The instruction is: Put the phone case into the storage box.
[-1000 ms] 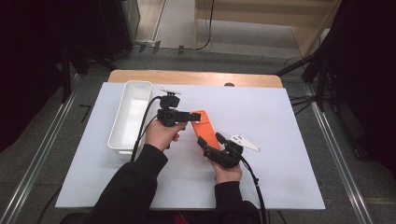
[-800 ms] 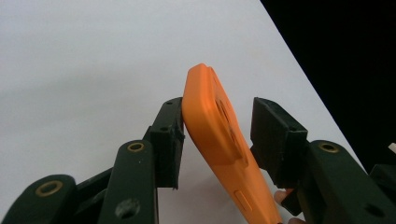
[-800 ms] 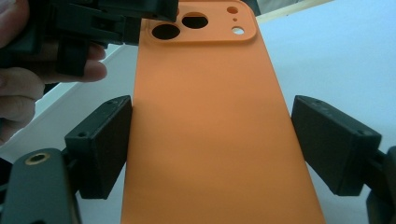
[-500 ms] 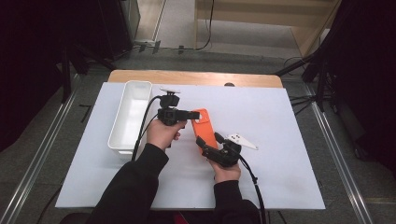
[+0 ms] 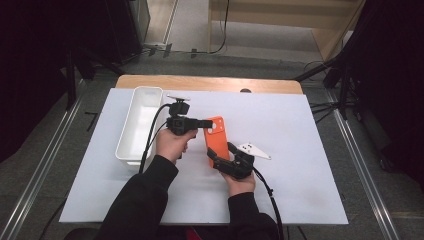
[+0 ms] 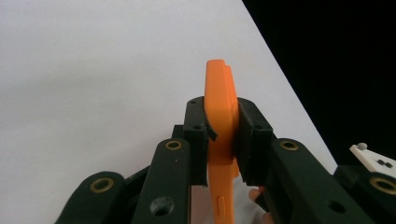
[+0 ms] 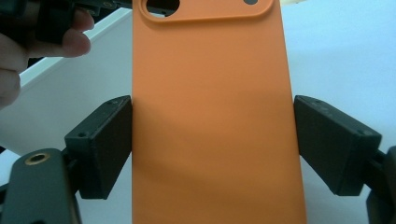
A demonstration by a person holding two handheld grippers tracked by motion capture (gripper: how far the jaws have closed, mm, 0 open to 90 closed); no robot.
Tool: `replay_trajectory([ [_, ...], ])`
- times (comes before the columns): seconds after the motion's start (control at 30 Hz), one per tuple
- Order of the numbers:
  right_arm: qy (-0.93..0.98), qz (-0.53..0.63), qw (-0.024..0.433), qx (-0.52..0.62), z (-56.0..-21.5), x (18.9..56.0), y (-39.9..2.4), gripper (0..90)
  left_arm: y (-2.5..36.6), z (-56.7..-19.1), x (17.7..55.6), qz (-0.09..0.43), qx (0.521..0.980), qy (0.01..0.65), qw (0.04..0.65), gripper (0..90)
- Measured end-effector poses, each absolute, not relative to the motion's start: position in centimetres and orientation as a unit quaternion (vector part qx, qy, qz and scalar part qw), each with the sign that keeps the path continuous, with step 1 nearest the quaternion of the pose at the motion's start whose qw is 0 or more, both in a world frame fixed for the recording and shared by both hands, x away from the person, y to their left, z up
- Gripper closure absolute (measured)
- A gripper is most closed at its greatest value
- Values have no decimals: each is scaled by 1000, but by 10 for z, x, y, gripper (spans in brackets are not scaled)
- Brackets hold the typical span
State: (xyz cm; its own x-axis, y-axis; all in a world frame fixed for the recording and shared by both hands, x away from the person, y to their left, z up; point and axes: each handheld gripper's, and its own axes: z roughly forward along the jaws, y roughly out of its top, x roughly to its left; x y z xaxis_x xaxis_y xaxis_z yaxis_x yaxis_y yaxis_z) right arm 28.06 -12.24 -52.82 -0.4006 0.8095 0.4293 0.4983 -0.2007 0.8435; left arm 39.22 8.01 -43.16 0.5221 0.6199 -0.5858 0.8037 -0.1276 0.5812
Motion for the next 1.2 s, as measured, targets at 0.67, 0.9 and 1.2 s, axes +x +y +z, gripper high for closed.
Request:
replay_trajectory([
  [0.67,635,553,143,519,-512,292,-121,0,92,-423,390,-123,733,468,478,772],
  [0.9,655,537,111,519,-501,298,-127,0,94,-412,390,-92,745,458,476,771],
  [1.2,685,541,74,483,-481,301,-133,0,104,-404,393,-73,756,439,480,771],
])
